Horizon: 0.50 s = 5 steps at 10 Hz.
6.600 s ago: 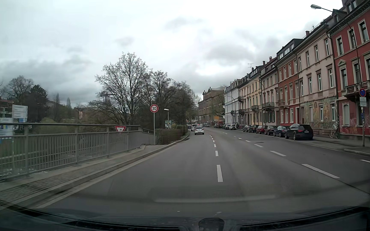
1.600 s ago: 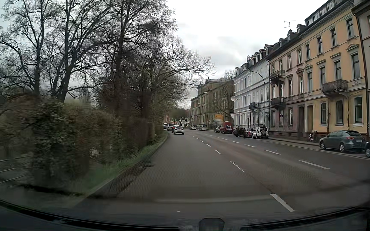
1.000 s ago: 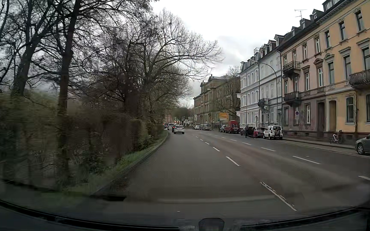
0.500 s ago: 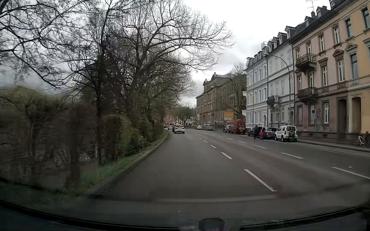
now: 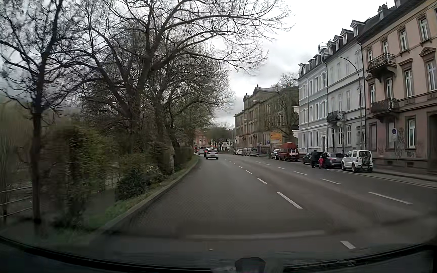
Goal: Follow the waypoints while adhering to traffic rules and regulations
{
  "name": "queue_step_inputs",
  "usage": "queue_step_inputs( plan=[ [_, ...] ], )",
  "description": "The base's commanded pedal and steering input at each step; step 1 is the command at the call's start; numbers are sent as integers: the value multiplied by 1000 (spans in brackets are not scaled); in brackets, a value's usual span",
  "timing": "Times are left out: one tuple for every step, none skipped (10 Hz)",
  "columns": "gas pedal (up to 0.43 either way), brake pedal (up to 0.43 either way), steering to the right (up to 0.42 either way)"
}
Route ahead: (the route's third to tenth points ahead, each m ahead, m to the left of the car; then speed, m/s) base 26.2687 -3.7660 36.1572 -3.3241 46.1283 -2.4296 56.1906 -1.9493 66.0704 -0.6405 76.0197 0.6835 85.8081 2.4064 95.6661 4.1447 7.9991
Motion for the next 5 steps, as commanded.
queue_step_inputs(
  plan=[
    [87, 0, -6],
    [87, 0, -6],
    [87, 0, -6],
    [87, 0, -6],
    [87, 0, -6]
  ],
)
